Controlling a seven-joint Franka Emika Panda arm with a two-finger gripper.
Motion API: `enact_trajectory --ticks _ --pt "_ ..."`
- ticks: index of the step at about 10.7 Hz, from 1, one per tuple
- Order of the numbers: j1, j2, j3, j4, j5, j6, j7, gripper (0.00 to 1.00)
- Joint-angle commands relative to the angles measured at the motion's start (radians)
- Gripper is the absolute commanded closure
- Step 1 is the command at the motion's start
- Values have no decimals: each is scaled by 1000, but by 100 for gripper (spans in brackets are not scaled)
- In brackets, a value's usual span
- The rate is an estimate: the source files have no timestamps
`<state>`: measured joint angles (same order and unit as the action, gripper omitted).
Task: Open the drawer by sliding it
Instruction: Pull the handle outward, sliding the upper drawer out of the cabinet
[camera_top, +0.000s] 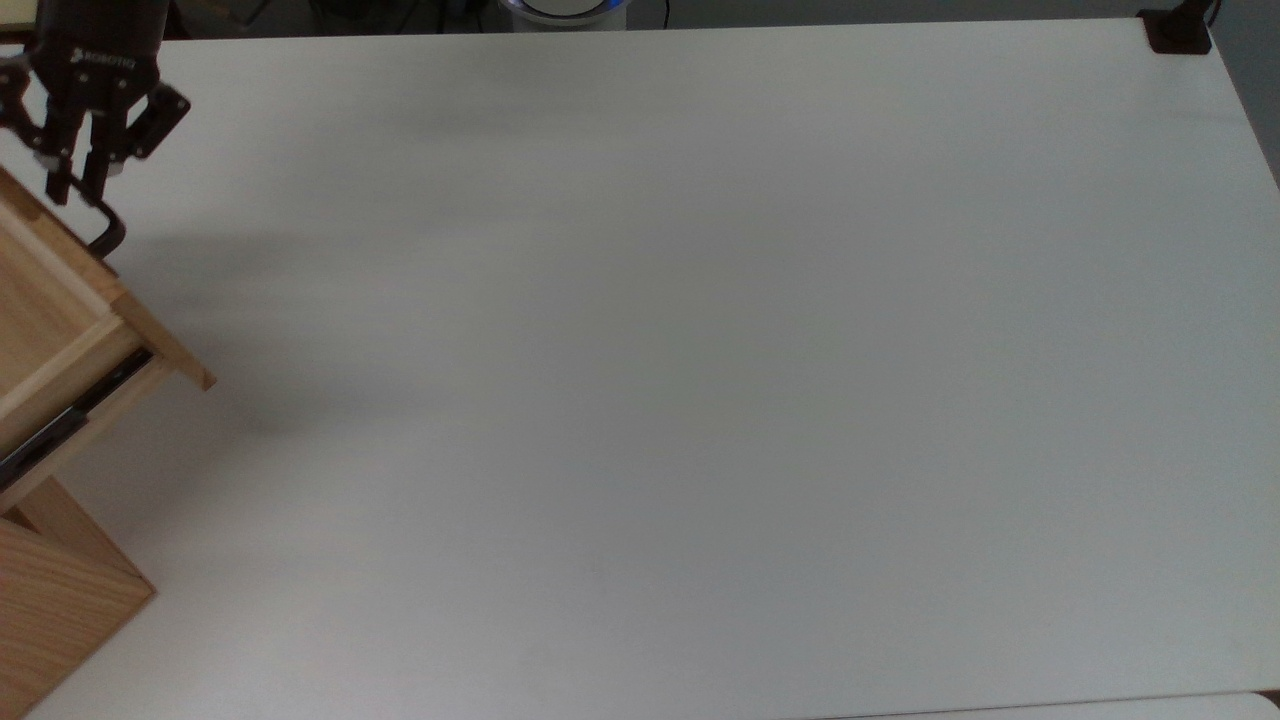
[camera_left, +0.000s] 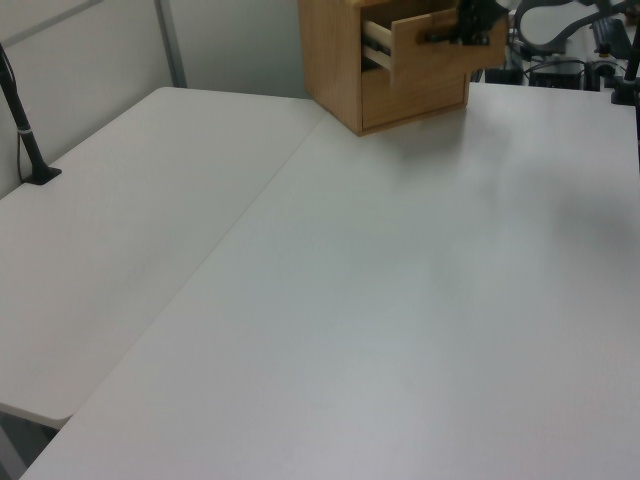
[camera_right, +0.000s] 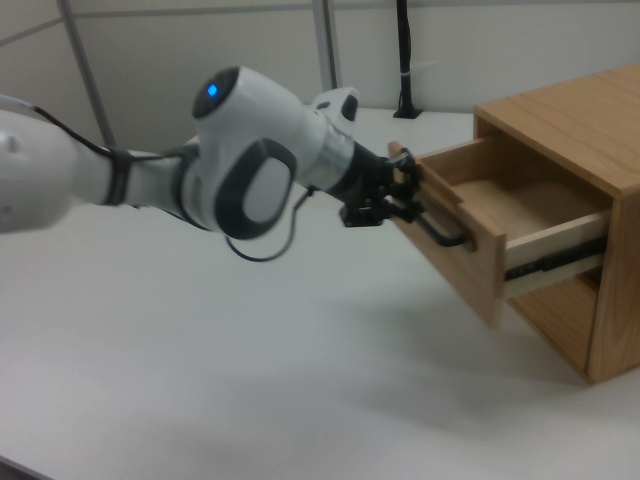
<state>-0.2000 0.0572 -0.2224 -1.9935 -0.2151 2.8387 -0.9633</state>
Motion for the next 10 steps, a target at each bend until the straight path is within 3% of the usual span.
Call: enact_trajectory --ticks 1,6,7,8,9,10 --pt "54 -226 -6 -51 20 -250 -6 100" --pt "105 -304 -6 -45 22 -524 -6 96" --pt "109 -309 -5 -45 22 -568 -5 89" --pt "109 -310 12 -39 42 -631 11 63" --pt "105 -307 44 -10 112 -718 59 34" --pt "103 -300 70 31 149 -828 165 27"
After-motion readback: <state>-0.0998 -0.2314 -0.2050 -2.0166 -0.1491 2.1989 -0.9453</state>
